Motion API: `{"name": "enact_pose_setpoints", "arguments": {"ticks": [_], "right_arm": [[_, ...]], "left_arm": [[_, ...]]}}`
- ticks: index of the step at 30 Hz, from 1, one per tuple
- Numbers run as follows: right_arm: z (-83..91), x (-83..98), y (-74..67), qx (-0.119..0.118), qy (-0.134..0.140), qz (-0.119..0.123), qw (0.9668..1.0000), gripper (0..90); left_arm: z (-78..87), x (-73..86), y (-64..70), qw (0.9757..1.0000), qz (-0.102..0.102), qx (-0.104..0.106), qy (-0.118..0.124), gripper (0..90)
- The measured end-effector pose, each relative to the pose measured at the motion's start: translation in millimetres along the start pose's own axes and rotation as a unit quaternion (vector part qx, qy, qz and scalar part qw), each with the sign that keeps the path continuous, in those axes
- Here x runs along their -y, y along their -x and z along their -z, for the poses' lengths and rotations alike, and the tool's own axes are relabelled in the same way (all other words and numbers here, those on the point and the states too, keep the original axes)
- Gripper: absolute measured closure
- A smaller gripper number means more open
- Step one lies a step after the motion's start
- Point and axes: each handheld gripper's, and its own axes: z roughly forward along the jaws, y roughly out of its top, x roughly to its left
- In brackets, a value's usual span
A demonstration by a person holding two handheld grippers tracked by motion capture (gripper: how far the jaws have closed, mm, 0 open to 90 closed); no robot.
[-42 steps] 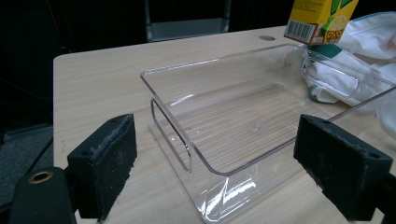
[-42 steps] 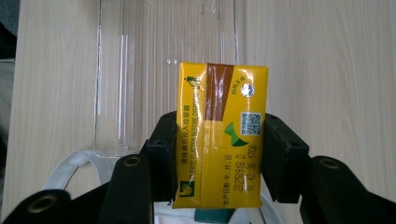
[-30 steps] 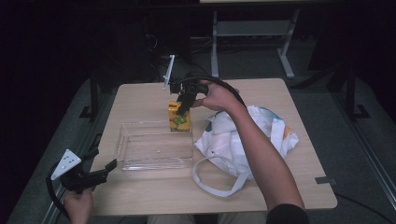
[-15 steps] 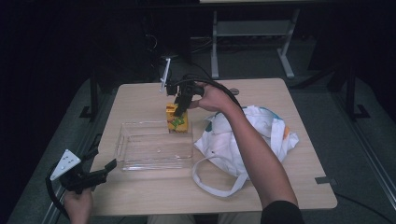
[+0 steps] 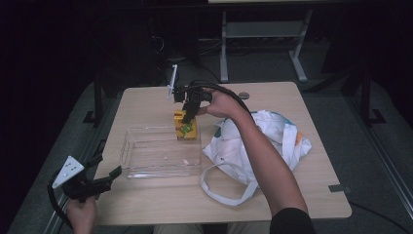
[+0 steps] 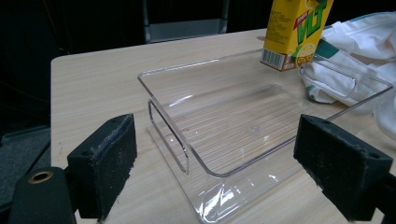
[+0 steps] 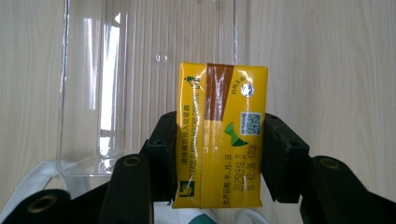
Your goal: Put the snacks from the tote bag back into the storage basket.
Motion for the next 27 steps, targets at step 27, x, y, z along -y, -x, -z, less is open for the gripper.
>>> {"name": "enact_pose_setpoints", "arguments": {"ticks": [27], "right_arm": [[-22.1, 2.7, 2.0, -0.009, -0.009, 0.009, 0.9999, 52.4]], "left_arm": [[-0.8, -0.4, -0.4, 1.0000, 0.000, 0.004, 0.001, 12.8]]}}
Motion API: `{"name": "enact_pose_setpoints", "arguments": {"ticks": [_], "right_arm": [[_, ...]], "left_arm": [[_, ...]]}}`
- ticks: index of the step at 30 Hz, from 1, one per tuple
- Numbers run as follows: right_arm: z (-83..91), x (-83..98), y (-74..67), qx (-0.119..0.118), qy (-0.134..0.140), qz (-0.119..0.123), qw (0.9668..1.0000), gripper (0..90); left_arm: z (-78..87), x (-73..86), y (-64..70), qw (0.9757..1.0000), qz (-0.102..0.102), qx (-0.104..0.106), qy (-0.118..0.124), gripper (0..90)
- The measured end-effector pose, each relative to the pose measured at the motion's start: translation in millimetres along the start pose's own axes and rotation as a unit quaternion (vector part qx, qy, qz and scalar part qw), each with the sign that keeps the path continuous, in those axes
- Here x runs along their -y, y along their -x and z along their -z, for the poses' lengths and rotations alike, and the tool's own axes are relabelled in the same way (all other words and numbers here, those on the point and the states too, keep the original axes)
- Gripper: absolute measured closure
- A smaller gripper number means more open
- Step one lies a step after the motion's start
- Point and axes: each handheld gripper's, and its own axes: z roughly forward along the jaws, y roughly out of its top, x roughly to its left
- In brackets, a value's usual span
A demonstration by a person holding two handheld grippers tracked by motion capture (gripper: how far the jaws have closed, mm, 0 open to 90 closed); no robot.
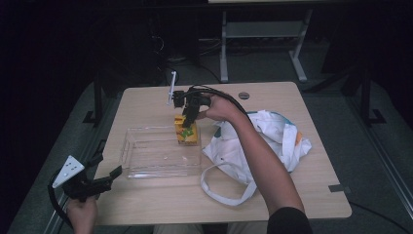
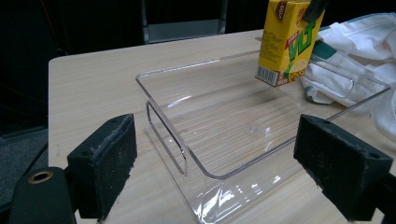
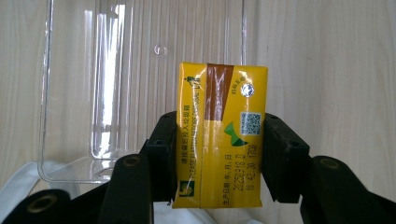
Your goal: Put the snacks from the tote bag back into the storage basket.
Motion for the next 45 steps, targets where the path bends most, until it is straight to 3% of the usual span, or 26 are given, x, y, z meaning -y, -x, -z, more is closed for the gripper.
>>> {"name": "enact_pose_setpoints", "arguments": {"ticks": [45], "right_arm": [[-27.3, 12.1, 2.5, -0.009, -0.006, -0.010, 0.9999, 52.2]], "left_arm": [[0.3, -1.4, 1.3, 1.0000, 0.001, -0.001, 0.002, 12.8]]}}
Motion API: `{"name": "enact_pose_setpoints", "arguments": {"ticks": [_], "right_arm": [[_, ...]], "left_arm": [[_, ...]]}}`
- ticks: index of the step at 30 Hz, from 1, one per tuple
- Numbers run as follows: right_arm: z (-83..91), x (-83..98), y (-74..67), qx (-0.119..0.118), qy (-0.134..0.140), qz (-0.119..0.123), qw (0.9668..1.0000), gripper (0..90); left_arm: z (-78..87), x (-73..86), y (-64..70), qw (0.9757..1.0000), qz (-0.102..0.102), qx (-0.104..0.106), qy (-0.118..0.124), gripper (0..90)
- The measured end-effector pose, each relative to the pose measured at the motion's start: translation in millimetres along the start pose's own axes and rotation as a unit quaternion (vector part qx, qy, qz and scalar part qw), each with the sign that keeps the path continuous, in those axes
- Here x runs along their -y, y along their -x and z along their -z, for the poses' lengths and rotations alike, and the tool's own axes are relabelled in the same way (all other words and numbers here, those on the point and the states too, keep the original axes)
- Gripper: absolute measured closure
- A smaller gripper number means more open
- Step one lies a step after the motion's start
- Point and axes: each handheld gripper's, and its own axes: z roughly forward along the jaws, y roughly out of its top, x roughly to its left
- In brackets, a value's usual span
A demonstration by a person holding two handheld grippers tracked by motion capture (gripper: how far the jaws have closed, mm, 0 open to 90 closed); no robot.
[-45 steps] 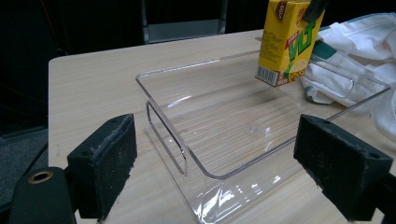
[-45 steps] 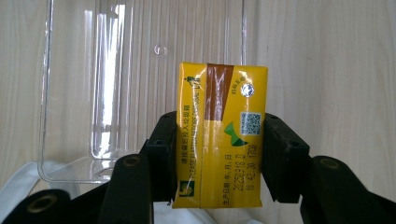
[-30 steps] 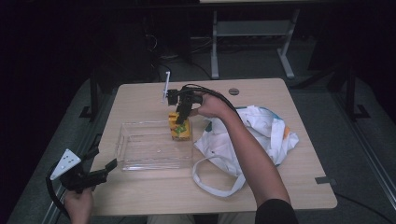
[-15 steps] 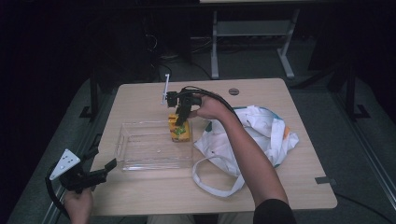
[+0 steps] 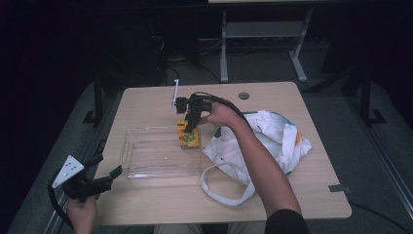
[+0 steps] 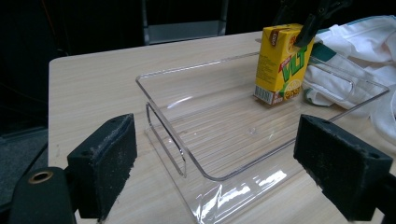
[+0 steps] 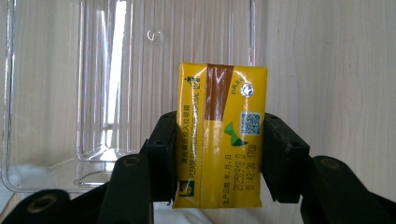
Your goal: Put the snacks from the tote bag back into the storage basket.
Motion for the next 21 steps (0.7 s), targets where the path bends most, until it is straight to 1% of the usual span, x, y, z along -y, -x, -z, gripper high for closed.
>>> {"name": "enact_pose_setpoints", "arguments": {"ticks": [3, 5, 7, 10, 12, 17, 21], "right_arm": [[0.3, 1.2, -0.7, 0.004, 0.001, -0.001, 1.0000, 52.2], [-0.5, 2.4, -1.1, 0.005, 0.002, 0.002, 1.0000, 52.2], [-2.4, 3.3, -2.1, 0.005, 0.000, -0.001, 1.0000, 52.2], [-3.0, 3.4, -2.7, 0.007, 0.001, 0.001, 1.0000, 52.1], [-3.0, 3.2, -2.6, 0.007, 0.002, 0.005, 1.0000, 52.1], [-3.1, 5.0, -1.4, 0.006, 0.002, 0.001, 1.0000, 51.7], [-3.2, 5.5, -1.6, 0.005, 0.002, -0.002, 1.0000, 51.5]], "left_arm": [[-1.2, -0.2, 1.1, 1.0000, 0.001, 0.002, 0.002, 12.8], [-1.3, -0.4, 1.3, 1.0000, 0.000, 0.003, 0.000, 12.8], [-1.0, -0.5, 1.3, 1.0000, -0.003, 0.003, -0.001, 12.8], [-0.8, 0.3, 1.2, 1.0000, 0.002, 0.002, 0.001, 12.8], [0.1, 0.5, 0.3, 1.0000, 0.000, 0.000, -0.001, 12.8], [0.8, 0.9, -0.1, 1.0000, 0.002, -0.001, 0.001, 12.8], [0.5, 1.1, -0.8, 1.0000, -0.001, 0.000, 0.000, 12.8]]}}
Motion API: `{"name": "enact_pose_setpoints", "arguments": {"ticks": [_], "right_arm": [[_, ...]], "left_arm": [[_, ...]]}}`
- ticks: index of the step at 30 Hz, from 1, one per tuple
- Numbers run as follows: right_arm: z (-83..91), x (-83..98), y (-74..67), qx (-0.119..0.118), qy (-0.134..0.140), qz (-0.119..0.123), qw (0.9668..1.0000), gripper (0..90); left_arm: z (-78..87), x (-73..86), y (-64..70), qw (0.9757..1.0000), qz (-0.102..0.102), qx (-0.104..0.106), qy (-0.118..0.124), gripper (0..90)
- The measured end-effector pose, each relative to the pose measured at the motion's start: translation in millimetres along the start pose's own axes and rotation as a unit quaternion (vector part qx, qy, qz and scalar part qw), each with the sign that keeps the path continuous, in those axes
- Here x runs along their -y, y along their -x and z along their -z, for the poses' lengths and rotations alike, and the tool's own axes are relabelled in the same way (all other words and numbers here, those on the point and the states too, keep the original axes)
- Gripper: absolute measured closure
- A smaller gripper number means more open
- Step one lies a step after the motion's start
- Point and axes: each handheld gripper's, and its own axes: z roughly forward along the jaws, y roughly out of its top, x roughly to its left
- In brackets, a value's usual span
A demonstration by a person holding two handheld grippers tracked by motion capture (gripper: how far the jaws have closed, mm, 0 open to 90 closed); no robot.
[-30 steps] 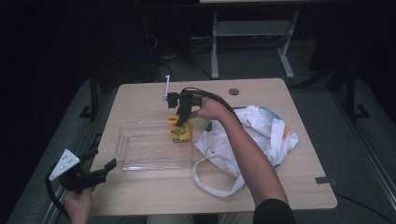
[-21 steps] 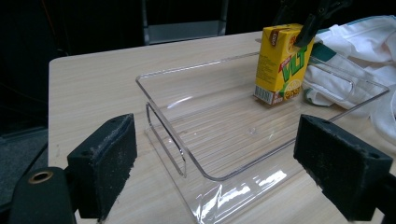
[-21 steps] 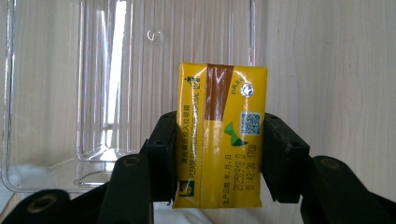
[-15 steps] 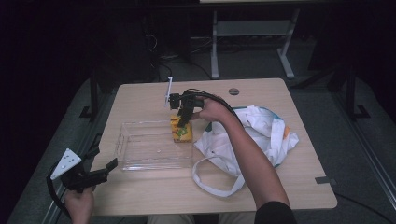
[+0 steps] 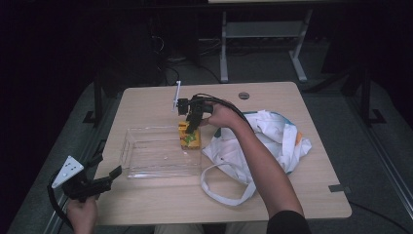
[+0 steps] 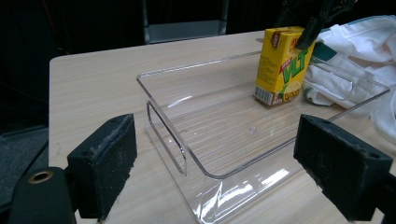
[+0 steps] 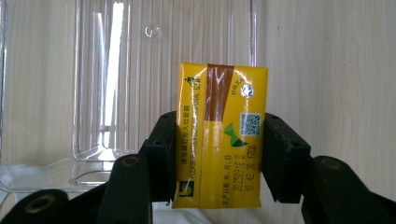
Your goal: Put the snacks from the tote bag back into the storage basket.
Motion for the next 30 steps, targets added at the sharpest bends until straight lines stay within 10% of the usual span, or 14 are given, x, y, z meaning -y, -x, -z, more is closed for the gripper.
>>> {"name": "enact_pose_setpoints", "arguments": {"ticks": [30], "right_arm": [[30.9, 12.9, 2.6, -0.007, 0.061, -0.059, 0.9964, 32.5]], "left_arm": [[-2.2, 0.5, -0.4, 1.0000, 0.004, 0.002, -0.005, 12.8]]}}
